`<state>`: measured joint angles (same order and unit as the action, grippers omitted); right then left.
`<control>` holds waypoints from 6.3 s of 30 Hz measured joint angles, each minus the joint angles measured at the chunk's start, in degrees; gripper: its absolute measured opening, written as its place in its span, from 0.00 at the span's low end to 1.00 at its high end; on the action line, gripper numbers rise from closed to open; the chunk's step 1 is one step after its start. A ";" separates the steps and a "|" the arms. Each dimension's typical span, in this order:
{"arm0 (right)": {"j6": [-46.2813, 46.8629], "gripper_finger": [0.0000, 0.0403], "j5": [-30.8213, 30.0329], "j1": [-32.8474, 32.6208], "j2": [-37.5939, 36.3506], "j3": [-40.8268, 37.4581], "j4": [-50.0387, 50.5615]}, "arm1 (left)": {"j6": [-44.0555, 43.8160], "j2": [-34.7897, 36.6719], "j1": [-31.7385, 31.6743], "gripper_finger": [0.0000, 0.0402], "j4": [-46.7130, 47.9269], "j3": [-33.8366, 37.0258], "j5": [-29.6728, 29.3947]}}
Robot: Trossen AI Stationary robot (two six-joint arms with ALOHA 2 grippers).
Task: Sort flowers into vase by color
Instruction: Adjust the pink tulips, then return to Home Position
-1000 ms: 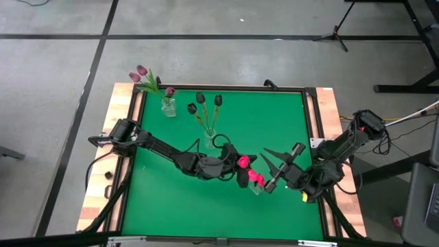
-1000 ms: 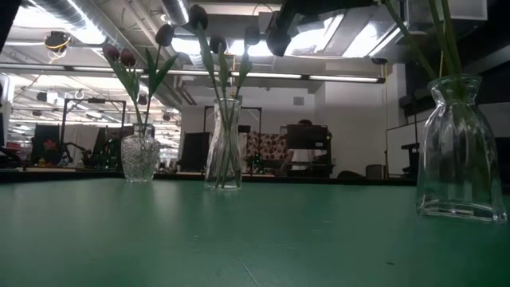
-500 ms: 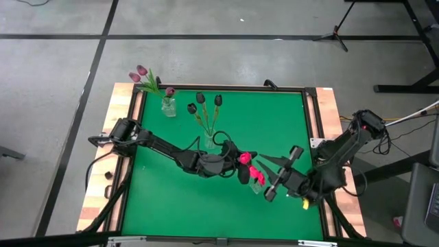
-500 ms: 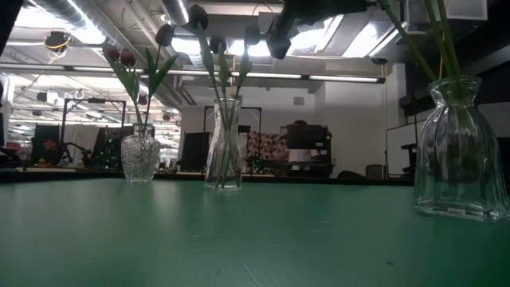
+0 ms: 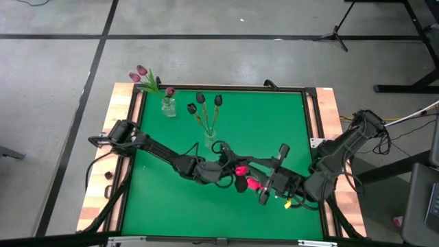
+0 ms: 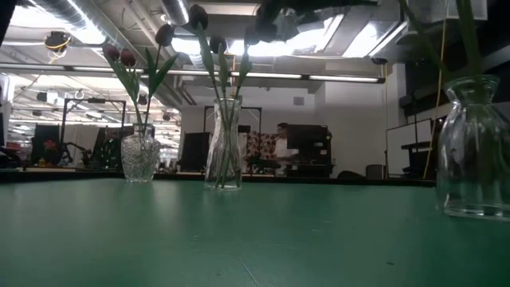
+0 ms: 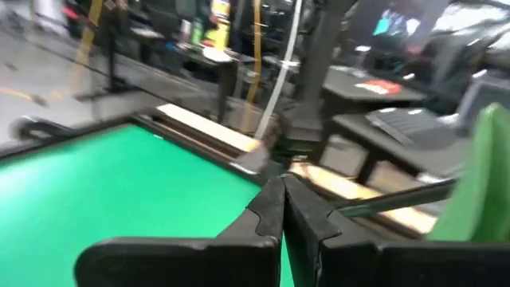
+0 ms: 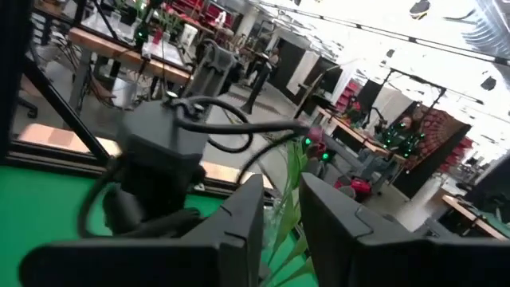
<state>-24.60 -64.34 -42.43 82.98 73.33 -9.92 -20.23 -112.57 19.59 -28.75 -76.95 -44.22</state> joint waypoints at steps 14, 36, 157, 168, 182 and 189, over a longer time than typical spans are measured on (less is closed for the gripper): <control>0.06 0.21 -1.61 -0.79 0.00 0.03 1.43 | 12.05 0.02 4.99 0.00 12.65 0.04 -12.94; 0.25 0.21 -1.02 -2.69 0.00 0.03 0.57 | 18.90 -0.04 -3.03 0.00 3.87 0.05 24.02; 67.49 0.21 0.02 -37.49 -28.10 2.50 67.13 | 6.87 53.70 30.38 0.00 69.31 0.24 26.51; 22.69 0.21 29.36 -37.41 -45.24 -25.07 10.01 | 19.23 65.44 30.35 0.00 45.17 15.89 49.62; 13.44 0.21 40.26 -37.38 -53.51 -45.87 -15.65 | 14.84 80.25 30.40 0.00 6.36 46.61 49.23; 17.83 0.21 48.49 -34.81 -53.86 -54.65 -35.07 | 9.47 83.36 30.40 0.00 -14.70 60.93 49.28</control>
<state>-6.77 -15.85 -77.24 29.12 18.68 -44.99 -10.76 -29.22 50.00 -43.45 -16.02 5.06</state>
